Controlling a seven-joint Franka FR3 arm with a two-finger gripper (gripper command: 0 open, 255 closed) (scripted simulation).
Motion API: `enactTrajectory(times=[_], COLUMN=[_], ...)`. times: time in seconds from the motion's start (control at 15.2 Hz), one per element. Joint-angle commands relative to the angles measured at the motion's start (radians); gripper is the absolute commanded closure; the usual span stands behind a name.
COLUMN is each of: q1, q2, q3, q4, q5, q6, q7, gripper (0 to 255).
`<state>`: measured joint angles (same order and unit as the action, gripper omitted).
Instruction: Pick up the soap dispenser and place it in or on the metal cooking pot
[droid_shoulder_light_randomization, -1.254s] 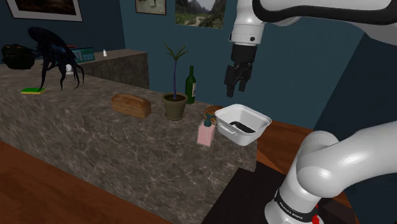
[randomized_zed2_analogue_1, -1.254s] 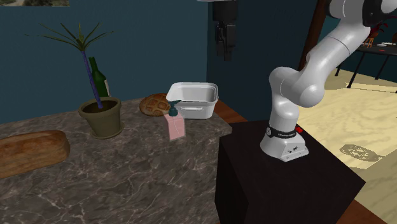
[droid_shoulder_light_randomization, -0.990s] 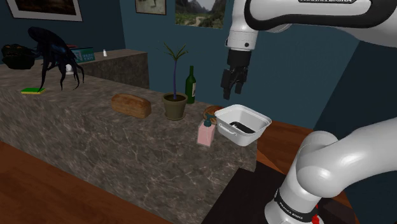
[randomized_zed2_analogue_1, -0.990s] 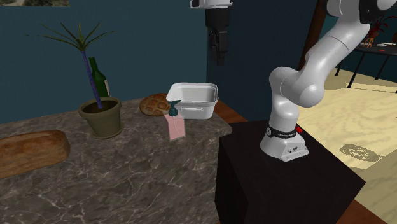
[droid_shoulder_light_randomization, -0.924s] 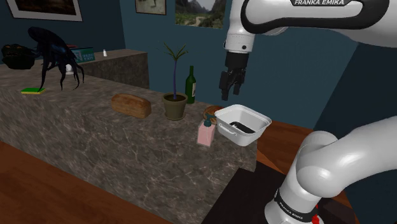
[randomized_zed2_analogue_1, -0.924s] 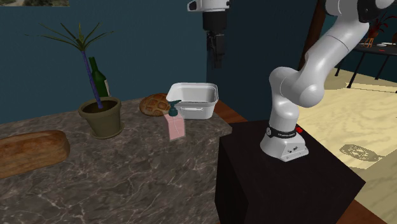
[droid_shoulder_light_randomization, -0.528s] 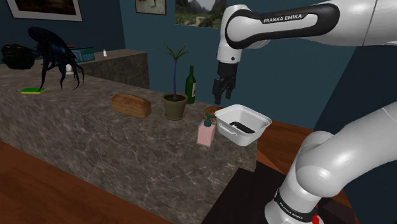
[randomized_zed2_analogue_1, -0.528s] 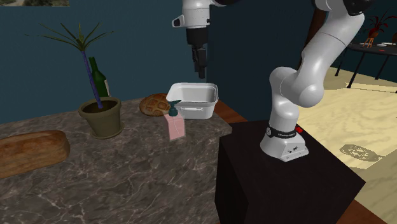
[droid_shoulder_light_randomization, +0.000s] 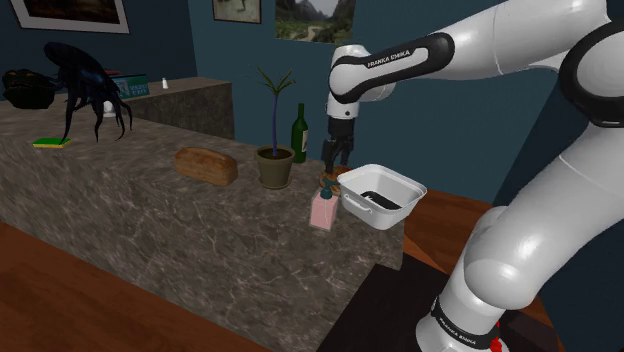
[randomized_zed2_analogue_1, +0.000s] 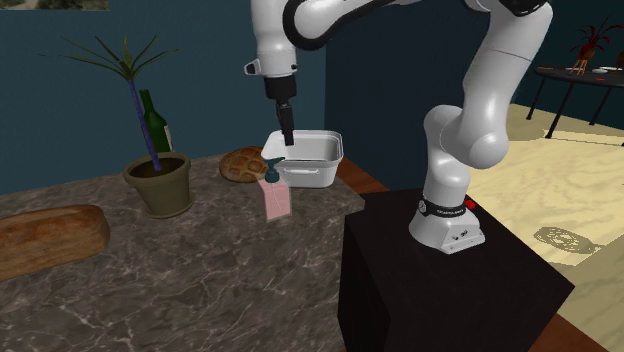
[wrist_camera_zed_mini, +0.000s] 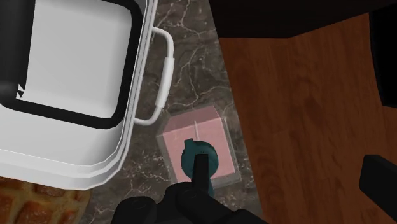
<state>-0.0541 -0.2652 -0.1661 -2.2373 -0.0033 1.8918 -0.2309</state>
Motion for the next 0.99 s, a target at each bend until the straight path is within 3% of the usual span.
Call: enactTrajectory(times=[0.0,0.4,0.92], q1=[-0.002,-0.019,-0.02], q2=[0.074,0.3,0.337], q3=[-0.016,-0.05,-0.047], q4=[0.031,0.149,0.084], q5=[0.008,0.051,0.063], q6=[0.037,0.124,0.224], q7=[-0.032,-0.129,-0.138], gripper=[0,0,0])
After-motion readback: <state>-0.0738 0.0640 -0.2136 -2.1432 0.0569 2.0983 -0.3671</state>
